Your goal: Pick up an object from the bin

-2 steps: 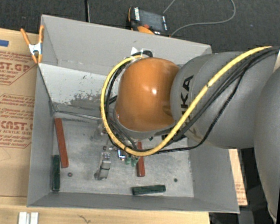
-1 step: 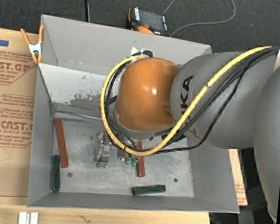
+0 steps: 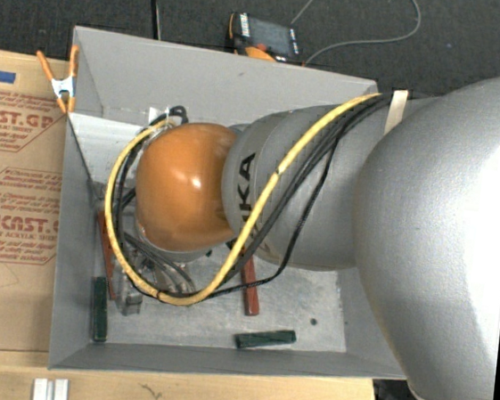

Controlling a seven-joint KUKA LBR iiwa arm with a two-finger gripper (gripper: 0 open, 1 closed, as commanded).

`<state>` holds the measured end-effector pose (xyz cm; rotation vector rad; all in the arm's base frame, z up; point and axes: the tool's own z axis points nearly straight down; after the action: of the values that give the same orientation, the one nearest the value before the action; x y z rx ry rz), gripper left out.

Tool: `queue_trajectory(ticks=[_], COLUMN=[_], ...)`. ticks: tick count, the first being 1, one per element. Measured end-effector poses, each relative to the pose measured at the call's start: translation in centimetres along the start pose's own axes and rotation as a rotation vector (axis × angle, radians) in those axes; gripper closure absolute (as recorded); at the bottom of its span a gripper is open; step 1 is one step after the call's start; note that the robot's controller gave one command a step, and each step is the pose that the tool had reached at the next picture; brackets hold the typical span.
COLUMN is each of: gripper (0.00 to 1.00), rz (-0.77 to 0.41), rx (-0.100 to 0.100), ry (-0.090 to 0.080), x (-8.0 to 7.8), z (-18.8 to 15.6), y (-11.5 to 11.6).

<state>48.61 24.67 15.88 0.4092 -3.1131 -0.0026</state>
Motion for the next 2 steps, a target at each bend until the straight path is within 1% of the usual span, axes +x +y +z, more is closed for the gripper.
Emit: queue_trajectory(ticks=[1,2], gripper=[1.0,0.0], rz=[0.332,0.331], rx=[0.001,0.0], ry=[-0.004,-0.003], x=[-2.36,-2.34], z=[0.49,0.49], y=[-1.06,-1.03])
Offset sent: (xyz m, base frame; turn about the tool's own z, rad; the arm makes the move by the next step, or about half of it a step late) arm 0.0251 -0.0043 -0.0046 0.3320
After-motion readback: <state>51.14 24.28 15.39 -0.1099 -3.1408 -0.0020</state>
